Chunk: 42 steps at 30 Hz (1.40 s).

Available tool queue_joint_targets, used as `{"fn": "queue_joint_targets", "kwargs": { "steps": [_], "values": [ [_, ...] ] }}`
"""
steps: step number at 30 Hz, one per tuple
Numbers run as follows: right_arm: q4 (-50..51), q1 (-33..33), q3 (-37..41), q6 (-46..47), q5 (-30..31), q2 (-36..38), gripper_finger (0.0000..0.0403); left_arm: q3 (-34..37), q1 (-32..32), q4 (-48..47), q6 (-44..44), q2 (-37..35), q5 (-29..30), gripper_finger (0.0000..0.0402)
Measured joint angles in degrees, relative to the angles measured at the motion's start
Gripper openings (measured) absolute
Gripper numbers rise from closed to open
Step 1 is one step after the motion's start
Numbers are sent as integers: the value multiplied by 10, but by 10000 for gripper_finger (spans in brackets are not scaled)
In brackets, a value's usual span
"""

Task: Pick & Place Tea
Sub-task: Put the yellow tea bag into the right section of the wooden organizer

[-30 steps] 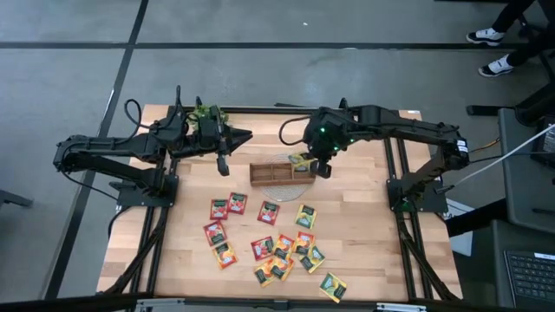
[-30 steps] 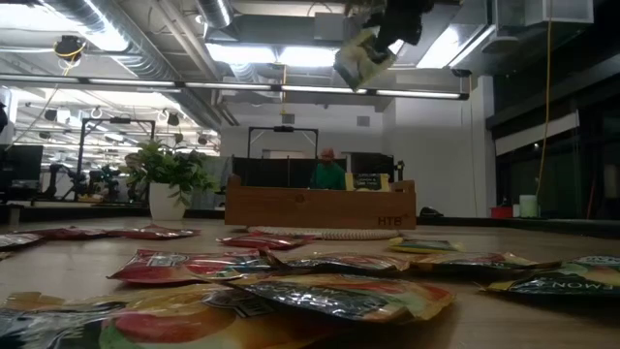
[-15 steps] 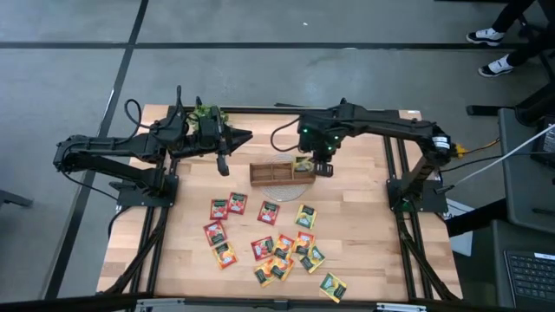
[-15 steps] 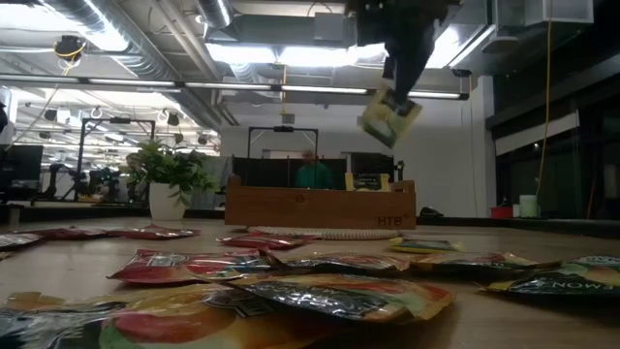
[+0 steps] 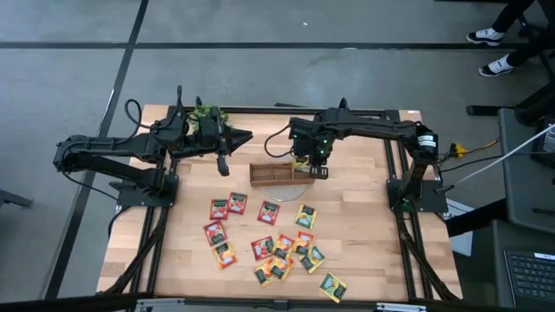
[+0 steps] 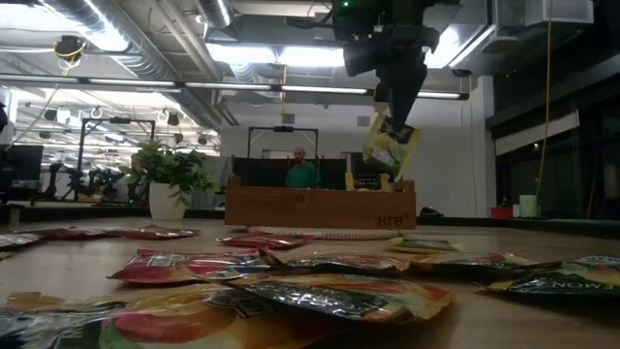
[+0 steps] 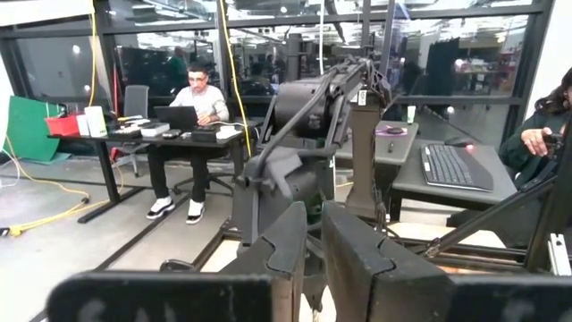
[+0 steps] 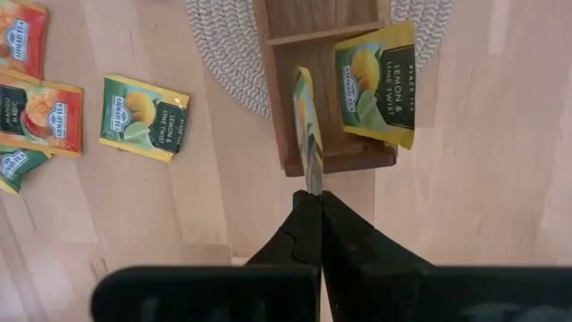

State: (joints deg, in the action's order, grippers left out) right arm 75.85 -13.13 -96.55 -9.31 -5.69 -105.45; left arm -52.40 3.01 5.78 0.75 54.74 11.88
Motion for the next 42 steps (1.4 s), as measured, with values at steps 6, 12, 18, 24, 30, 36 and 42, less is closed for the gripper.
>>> {"fn": "queue_joint_targets", "kwargs": {
  "steps": [6,12,18,24,30,36,42],
  "values": [
    [14,-4,-12,-31,0,-1,0,0,0,0,0,0,0,40],
    [30,-23,-52,-64,1,0,0,0,0,0,-4,0,0,34],
    [32,-40,-58,-81,3,0,0,0,0,0,-5,0,0,38],
    [30,-39,-59,-107,2,-1,0,0,0,-2,-5,0,4,40],
    [32,-39,-59,-113,2,-26,0,0,0,-17,-5,0,9,35],
    [41,-39,-59,-123,15,-54,0,0,0,-36,-6,0,9,40],
    [36,-39,-59,-130,15,-63,0,0,0,-43,-6,0,9,36]
  ]
}}
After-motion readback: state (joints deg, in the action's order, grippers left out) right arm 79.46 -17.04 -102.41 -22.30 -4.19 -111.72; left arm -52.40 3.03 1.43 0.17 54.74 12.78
